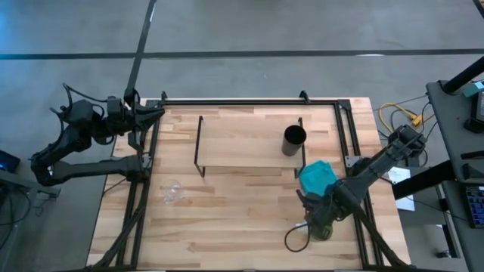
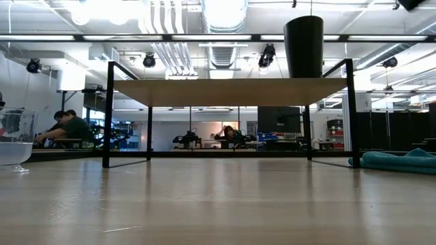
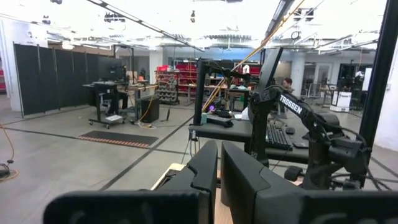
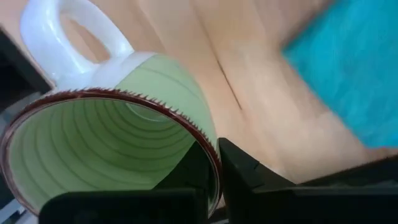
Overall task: Stack small to large cups/mugs on shelf
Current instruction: Put the green mug on the shelf
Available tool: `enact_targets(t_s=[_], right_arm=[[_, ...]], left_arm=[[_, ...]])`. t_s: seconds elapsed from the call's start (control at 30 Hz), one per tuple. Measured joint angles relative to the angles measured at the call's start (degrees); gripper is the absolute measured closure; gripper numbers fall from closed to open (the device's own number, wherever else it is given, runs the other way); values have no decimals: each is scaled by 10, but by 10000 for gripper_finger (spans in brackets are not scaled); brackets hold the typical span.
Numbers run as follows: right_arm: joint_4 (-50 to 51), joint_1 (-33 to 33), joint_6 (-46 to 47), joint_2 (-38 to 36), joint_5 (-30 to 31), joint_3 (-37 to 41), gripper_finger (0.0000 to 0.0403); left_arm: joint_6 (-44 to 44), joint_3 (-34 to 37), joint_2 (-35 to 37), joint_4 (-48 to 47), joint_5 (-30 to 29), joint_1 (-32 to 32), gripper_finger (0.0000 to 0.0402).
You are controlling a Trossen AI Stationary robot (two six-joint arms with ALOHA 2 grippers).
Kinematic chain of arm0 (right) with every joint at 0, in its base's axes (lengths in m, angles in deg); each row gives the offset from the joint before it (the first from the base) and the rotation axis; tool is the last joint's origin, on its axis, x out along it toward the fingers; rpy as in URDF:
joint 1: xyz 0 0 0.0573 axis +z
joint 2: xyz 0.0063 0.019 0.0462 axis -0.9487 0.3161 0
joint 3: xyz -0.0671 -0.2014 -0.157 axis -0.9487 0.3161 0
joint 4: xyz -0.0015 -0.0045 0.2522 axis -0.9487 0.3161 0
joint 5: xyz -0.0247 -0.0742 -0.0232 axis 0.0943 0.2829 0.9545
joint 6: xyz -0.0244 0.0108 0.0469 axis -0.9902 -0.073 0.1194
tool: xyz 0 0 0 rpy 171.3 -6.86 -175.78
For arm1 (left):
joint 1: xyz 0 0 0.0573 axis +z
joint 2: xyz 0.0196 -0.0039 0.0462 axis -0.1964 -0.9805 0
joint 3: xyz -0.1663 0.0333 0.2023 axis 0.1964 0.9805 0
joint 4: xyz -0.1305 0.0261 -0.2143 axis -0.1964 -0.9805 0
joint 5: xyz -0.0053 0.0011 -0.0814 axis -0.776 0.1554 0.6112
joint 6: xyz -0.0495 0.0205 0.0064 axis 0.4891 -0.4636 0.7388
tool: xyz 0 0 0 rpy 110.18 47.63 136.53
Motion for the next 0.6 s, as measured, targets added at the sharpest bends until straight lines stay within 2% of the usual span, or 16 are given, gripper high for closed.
enact_targets(t_s=[0.3, 0.6], right_arm=[[88, -80, -109, 0, 63, -122, 390], [89, -157, -227, 0, 149, -236, 390]], left_arm=[[1, 0, -10, 1, 0, 0, 391], [1, 0, -41, 0, 0, 0, 391]])
